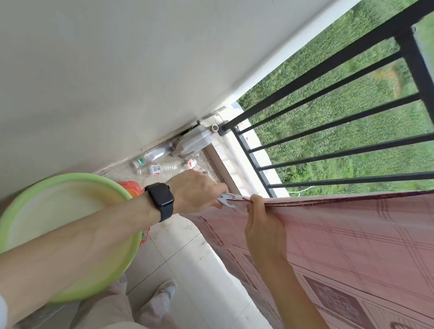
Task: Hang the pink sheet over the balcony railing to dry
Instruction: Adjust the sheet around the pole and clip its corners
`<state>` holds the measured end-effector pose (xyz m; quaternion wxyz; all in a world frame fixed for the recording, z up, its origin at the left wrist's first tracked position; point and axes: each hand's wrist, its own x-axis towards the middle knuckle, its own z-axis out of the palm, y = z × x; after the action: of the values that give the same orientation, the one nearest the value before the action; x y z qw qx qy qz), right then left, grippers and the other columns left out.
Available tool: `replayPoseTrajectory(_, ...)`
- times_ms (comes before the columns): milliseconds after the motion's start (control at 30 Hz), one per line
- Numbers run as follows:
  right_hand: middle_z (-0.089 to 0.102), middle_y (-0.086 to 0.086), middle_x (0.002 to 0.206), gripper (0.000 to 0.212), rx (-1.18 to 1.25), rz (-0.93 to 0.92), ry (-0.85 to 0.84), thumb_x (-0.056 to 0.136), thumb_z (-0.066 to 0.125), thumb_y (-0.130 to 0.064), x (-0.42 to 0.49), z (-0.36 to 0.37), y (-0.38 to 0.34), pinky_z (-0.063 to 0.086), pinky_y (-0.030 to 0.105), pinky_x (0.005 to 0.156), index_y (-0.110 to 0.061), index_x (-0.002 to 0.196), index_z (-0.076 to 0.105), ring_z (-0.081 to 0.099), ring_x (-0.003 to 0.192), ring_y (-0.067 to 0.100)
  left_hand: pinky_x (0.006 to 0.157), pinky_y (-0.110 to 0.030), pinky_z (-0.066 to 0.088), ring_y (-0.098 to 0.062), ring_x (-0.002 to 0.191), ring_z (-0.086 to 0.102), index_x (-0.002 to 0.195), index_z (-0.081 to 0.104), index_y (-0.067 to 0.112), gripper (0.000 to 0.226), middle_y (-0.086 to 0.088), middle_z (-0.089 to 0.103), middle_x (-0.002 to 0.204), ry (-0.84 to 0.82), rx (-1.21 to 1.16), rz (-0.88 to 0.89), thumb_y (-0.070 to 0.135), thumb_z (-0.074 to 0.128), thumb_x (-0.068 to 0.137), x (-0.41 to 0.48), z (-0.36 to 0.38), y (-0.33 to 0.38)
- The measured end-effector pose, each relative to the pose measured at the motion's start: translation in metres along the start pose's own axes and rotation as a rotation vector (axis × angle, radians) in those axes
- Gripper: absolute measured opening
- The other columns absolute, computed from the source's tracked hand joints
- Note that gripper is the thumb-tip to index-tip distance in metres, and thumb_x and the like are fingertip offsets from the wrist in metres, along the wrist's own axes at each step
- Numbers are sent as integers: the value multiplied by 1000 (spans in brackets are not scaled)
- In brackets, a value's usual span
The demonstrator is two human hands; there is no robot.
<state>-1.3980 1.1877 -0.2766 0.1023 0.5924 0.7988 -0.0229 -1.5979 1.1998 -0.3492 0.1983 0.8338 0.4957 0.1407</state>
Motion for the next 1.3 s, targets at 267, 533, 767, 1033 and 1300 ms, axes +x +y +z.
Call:
replayPoseTrajectory(267,67,11,82,20,55,13,-36,103,41,-11,3,-4,0,30,34,58,-16,120,51,63,76,37,57,-35,39,-30,80,63,108,56,18,14,-6,60,84,-171,144,-23,17,47,98,41,-30,18)
replayPoseTrajectory(533,68,8,82,13,123,76,-57,104,38,-20,6,-14,-4,29,33,57,-22,112,48,64,77,34,82,-40,53,-27,119,57,136,50,37,35,-1,38,150,-256,11,-82,38,48,101,53,-40,20)
replayPoseTrajectory(767,68,-2,115,44,423,-63,-122,99,45,-15,-17,-50,5,44,32,78,-33,139,54,60,103,22,87,-38,51,-25,122,54,144,37,34,48,2,48,141,-120,-84,-322,28,48,98,17,-53,39)
replayPoseTrajectory(1033,57,-10,140,37,334,-97,-69,103,40,-32,-73,-96,55,40,36,106,-31,134,60,45,131,21,88,-37,49,-26,116,55,138,47,32,44,-2,62,118,-51,42,-383,31,49,94,-33,-85,123)
replayPoseTrajectory(1300,57,-13,142,37,399,-96,256,101,47,-38,-174,-127,125,38,35,109,-34,136,58,41,137,16,116,-32,26,-18,143,31,151,34,32,53,8,44,151,60,328,-229,39,43,99,-30,-110,226)
